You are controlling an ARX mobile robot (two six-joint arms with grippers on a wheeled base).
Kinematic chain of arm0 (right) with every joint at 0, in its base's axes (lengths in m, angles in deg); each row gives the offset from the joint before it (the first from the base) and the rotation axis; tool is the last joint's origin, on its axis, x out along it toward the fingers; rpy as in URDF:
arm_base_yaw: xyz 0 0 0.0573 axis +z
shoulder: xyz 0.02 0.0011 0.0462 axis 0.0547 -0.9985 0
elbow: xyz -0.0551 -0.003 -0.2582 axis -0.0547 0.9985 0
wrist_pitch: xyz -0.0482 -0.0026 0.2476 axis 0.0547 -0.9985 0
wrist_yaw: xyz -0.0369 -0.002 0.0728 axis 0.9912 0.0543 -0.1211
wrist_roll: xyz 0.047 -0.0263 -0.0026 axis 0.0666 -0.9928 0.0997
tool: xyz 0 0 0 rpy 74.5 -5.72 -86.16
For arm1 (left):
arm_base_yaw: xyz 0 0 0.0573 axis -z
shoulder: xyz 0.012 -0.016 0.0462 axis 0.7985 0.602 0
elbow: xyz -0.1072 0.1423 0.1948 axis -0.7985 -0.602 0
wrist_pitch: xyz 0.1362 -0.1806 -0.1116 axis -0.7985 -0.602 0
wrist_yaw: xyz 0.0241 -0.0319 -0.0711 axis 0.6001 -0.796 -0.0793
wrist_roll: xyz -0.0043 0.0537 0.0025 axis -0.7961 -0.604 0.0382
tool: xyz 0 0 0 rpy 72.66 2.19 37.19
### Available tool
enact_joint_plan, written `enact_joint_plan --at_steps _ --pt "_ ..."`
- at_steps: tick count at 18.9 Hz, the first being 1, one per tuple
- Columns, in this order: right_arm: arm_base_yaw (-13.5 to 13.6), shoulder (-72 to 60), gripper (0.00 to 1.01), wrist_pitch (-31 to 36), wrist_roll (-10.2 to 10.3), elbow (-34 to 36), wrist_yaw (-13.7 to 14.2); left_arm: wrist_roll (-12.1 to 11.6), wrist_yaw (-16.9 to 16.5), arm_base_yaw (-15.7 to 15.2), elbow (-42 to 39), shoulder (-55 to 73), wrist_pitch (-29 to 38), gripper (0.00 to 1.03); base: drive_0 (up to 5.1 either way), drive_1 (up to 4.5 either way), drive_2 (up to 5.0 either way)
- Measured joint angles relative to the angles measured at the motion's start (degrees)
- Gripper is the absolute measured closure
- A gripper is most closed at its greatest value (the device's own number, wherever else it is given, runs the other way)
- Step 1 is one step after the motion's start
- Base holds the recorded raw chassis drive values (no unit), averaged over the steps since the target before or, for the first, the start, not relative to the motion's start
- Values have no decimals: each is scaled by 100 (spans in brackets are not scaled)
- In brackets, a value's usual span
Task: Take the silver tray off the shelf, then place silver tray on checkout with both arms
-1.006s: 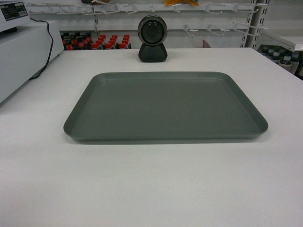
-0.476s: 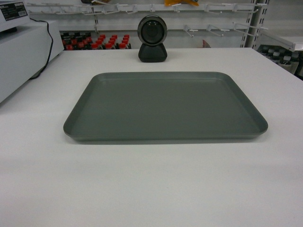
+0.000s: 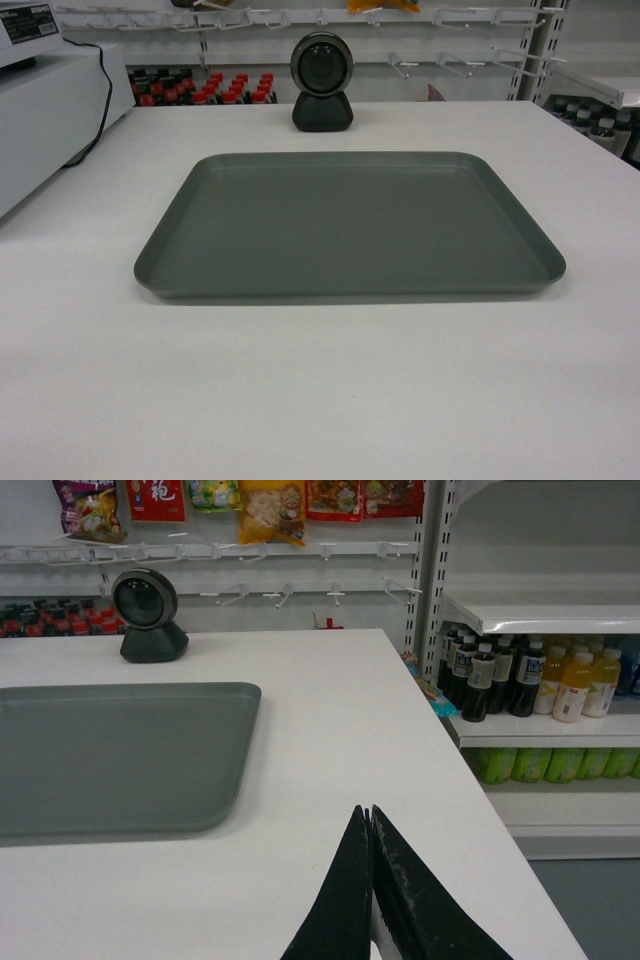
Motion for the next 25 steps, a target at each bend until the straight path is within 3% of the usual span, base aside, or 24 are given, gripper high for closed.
enact_joint_plan --at_steps 3,4,6,12,14,16,21,23,24,25 --pt "0 310 99 -400 0 -2 2 -2 0 0 0 -240 -251 101 0 0 0" --pt "0 855 99 -1178 0 -2 -9 -2 4 0 0 -317 -315 101 0 0 0" --pt "-4 1119 99 -1217 0 -2 0 0 -4 0 2 -1228 -1368 101 0 0 0" --pt "0 1119 99 -1187 -2 -2 -11 -4 -9 -4 0 -1239 -1335 101 0 0 0" --pt "0 1117 81 -1187 -2 -2 -11 -2 -9 -4 0 -1239 -1329 97 0 0 0" --pt "0 1119 57 -1187 -2 -2 -9 -2 -9 -4 0 -1239 -1327 74 0 0 0" --pt "0 1119 19 -1187 -2 -2 -9 -2 -9 -4 0 -1239 -1329 36 0 0 0" --pt "0 1119 1 -1187 0 -2 -11 -2 -9 -4 0 -1239 -1329 16 0 0 0" --pt "0 1117 4 -1187 -2 -2 -9 -4 -9 -4 0 -1239 -1329 5 0 0 0" --pt "0 1117 3 -1185 -2 -2 -9 -15 -9 -4 0 -1239 -1329 4 0 0 0"
